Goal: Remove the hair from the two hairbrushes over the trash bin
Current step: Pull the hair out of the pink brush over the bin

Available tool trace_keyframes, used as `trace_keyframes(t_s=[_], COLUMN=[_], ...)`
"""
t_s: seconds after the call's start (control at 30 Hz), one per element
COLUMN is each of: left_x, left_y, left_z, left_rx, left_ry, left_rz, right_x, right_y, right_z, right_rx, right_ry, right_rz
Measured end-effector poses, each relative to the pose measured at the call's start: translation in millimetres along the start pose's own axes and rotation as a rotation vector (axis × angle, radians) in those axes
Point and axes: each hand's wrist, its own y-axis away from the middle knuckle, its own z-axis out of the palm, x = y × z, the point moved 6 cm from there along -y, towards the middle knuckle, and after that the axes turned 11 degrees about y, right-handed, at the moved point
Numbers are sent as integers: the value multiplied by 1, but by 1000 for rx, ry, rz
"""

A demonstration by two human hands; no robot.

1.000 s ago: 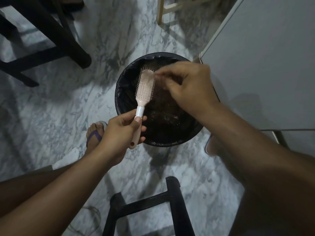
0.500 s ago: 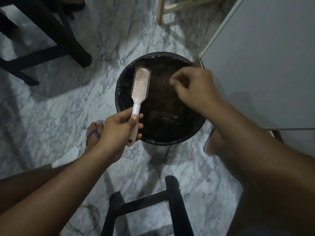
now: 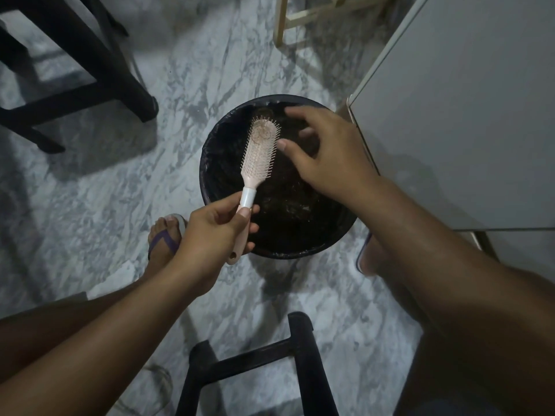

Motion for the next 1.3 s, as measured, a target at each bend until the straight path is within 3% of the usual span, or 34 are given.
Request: trace_keyframes(t_s=[0.27, 0.53, 0.9, 1.0, 1.2, 1.23, 1.3], left_x=[-2, -4, -10, -6, 1, 2, 3], left_y=[7, 7, 0, -1, -1, 0, 0], left_z=[11, 10, -4, -5, 0, 1, 1], left_rx=[-168, -192, -62, -48, -71, -74, -81], left_ry=[-78, -78, 63, 81, 81, 83, 84], left_rz=[14, 12, -89, -72, -46, -43, -40], right_x=[8, 7, -11, 7, 38, 37, 34], right_y=[-2, -4, -4, -10, 6, 8, 3], right_z=[8, 1, -70, -47, 20, 22, 12], right_rx=[65, 138, 615, 332, -637, -674, -533], right_ry=[-43, 56, -178, -60, 379, 388, 309], right_rz=[40, 43, -98, 7, 199, 196, 202])
